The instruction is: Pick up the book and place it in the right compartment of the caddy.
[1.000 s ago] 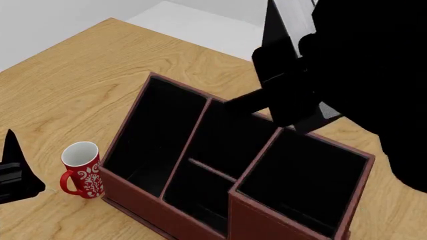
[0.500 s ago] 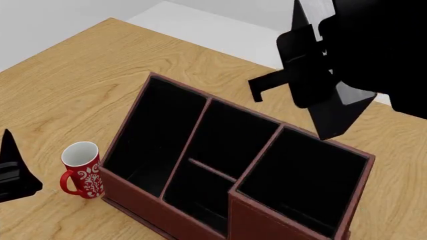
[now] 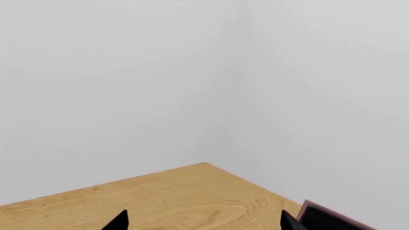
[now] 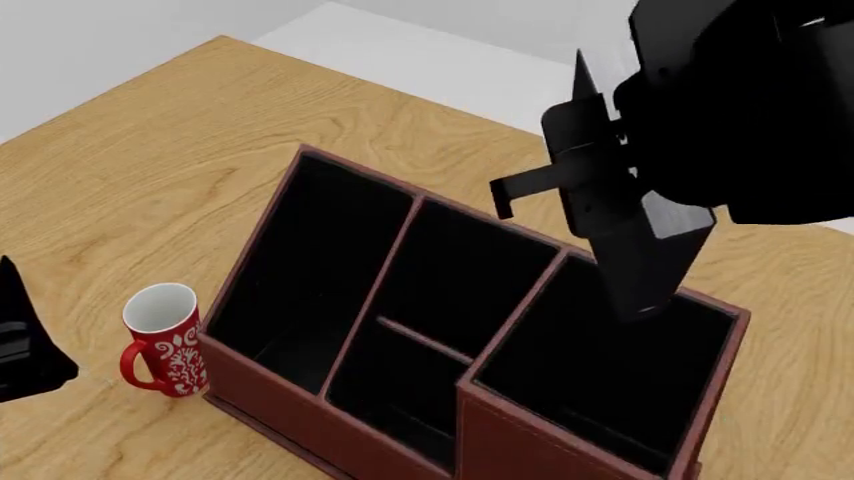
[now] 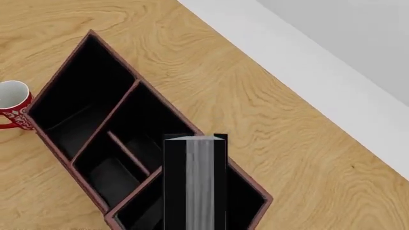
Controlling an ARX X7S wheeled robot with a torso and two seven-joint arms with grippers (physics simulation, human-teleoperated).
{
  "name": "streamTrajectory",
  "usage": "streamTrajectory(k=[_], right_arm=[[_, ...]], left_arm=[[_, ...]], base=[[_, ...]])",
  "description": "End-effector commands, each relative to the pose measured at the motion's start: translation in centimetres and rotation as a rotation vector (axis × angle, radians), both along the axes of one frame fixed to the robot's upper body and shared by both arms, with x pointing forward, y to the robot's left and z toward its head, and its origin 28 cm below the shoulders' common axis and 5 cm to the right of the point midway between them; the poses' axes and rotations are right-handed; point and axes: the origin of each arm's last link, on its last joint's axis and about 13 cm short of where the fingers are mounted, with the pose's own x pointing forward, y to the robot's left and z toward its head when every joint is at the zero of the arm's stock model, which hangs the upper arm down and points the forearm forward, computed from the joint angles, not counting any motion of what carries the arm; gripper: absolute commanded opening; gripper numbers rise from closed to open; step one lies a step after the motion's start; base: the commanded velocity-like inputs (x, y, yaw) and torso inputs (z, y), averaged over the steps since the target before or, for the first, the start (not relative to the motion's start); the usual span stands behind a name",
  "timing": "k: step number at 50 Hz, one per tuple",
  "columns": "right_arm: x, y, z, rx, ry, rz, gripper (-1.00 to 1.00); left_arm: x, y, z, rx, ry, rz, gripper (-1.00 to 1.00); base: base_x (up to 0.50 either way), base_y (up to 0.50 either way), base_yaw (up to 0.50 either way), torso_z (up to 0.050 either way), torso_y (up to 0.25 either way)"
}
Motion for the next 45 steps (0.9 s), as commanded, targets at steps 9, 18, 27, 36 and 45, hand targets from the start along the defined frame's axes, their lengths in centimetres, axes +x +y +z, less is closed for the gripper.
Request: streamTrajectory(k=[9, 18, 27, 36, 45], right_arm=[[1.9, -0.1, -1.9, -0.015, 0.062, -0.045, -1.00], [2.4, -0.3, -2.4, -0.011, 0.089, -0.052, -1.00], [2.5, -0.1, -2.6, -0.007, 0.104, -0.060, -1.00], [2.0, 0.0, -2.7, -0.012, 0.122, -0.061, -1.00], [1.6, -0.2, -3.0, -0.012, 0.137, -0.070, -1.00]], left_arm=[[-0.1, 0.2, 0.2, -0.008, -0.006, 0.001, 1.00], [-0.1, 0.1, 0.2, -0.009, -0.004, 0.001, 1.00], [-0.1, 0.3, 0.2, -0.014, -0.006, 0.002, 1.00], [-0.1, 0.2, 0.2, -0.015, -0.004, -0.001, 1.00], [-0.2, 0.2, 0.3, -0.019, -0.007, -0.001, 1.00]], base=[[0.00, 0.00, 0.00, 0.000, 0.001], [0.00, 0.00, 0.00, 0.000, 0.001], [0.00, 0.00, 0.00, 0.001, 0.001], [0.00, 0.00, 0.00, 0.000, 0.001], [0.00, 0.00, 0.00, 0.000, 0.001]])
